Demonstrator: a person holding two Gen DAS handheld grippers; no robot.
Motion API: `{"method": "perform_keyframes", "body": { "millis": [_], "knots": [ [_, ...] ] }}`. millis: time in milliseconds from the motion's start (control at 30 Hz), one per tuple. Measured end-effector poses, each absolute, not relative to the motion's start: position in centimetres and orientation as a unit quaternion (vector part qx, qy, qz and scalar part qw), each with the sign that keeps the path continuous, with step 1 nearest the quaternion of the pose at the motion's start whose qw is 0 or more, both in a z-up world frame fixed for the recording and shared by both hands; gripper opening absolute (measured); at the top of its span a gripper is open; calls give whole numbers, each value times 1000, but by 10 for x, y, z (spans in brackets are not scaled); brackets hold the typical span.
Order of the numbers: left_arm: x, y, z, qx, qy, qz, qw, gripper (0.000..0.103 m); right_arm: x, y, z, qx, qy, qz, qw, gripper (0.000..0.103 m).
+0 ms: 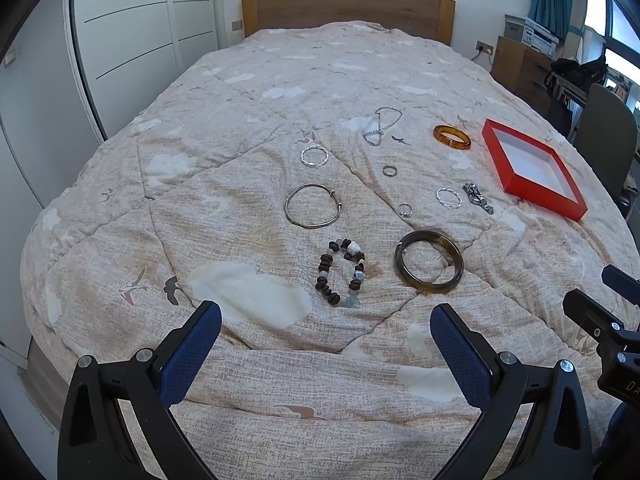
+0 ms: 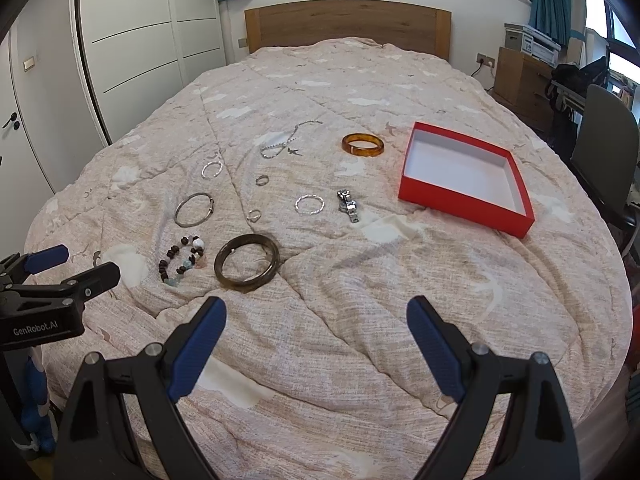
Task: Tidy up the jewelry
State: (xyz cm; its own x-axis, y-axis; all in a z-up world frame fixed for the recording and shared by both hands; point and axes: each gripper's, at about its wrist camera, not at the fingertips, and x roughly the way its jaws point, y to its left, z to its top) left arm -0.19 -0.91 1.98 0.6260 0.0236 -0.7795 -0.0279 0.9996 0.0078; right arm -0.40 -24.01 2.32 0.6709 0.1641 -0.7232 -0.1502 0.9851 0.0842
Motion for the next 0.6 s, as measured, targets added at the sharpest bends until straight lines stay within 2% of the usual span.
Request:
{"method": "perform_keyframes", "body": {
  "millis": [600],
  "knots": [
    [3,-8,18,2,440,11,898,103,2,-243,17,14,403,75,912,92]
  ]
}}
